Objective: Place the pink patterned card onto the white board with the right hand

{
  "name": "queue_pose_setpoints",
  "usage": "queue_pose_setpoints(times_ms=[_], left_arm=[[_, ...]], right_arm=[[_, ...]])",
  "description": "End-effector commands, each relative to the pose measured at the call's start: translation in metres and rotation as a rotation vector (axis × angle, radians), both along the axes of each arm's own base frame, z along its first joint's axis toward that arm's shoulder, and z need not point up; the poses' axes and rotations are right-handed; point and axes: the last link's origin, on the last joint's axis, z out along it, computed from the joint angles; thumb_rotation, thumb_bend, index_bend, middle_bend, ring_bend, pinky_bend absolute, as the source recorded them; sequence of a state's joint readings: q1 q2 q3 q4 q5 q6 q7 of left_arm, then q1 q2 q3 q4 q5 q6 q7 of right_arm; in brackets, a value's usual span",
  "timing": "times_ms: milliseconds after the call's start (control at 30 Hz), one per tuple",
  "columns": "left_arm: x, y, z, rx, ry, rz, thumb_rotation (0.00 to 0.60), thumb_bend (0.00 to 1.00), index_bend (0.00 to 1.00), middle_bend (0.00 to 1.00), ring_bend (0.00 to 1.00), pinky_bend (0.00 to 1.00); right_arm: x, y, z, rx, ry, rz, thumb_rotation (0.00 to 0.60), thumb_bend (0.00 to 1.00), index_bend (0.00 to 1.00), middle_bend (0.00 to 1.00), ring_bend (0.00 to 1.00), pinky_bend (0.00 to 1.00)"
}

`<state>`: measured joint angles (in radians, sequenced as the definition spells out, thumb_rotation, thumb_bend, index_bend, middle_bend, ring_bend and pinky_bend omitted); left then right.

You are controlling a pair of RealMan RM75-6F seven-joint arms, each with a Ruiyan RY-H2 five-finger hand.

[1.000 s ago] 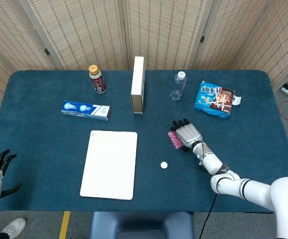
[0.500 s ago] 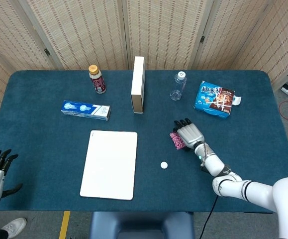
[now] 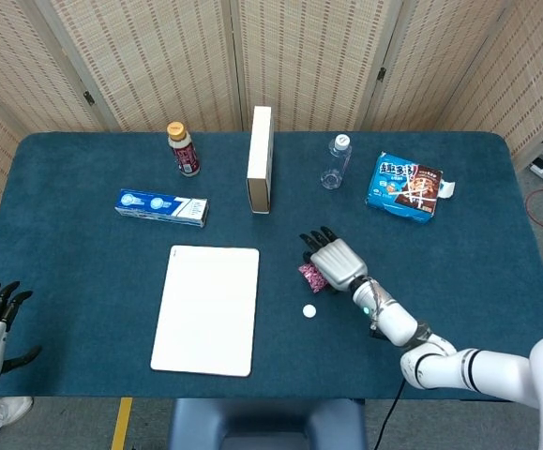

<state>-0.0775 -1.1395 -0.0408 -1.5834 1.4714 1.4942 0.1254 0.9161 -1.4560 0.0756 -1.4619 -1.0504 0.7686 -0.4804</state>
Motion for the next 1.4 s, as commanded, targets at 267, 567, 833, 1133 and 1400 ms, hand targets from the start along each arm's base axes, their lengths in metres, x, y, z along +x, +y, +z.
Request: queue_pose_setpoints(times_ms=[267, 567, 833, 1133, 1400], left_arm=[[0.000, -0.006, 0.006, 0.014, 0.003, 0.005, 0.600, 0.18, 0.21, 0.12, 0.06, 0.00], [-0.006, -0.013, 0.011, 0.032, 0.006, 0.029, 0.600, 0.18, 0.21, 0.12, 0.06, 0.00], [-0.008, -0.014, 0.011, 0.033, 0.005, 0.037, 0.600, 0.18, 0.21, 0.12, 0.06, 0.00], [-0.011, -0.013, 0.011, 0.029, 0.006, 0.043, 0.600, 0.18, 0.21, 0.12, 0.07, 0.00], [-0.009, -0.009, 0.006, 0.017, -0.001, 0.023, 0.600, 0.18, 0.21, 0.12, 0.07, 0.00]], right_arm=[[0.061, 0.018, -0.040, 0.094, -0.016, 0.159, 0.600, 0.27, 0.32, 0.07, 0.00, 0.00], [0.097, 0.017, -0.076, 0.124, 0.015, 0.237, 0.600, 0.27, 0.29, 0.07, 0.00, 0.00], [0.122, 0.013, -0.088, 0.114, 0.004, 0.258, 0.600, 0.27, 0.15, 0.06, 0.00, 0.00], [0.111, 0.010, -0.076, 0.095, -0.001, 0.222, 0.600, 0.27, 0.00, 0.06, 0.00, 0.00], [0.060, 0.019, -0.029, 0.046, -0.013, 0.170, 0.600, 0.27, 0.14, 0.09, 0.00, 0.00]])
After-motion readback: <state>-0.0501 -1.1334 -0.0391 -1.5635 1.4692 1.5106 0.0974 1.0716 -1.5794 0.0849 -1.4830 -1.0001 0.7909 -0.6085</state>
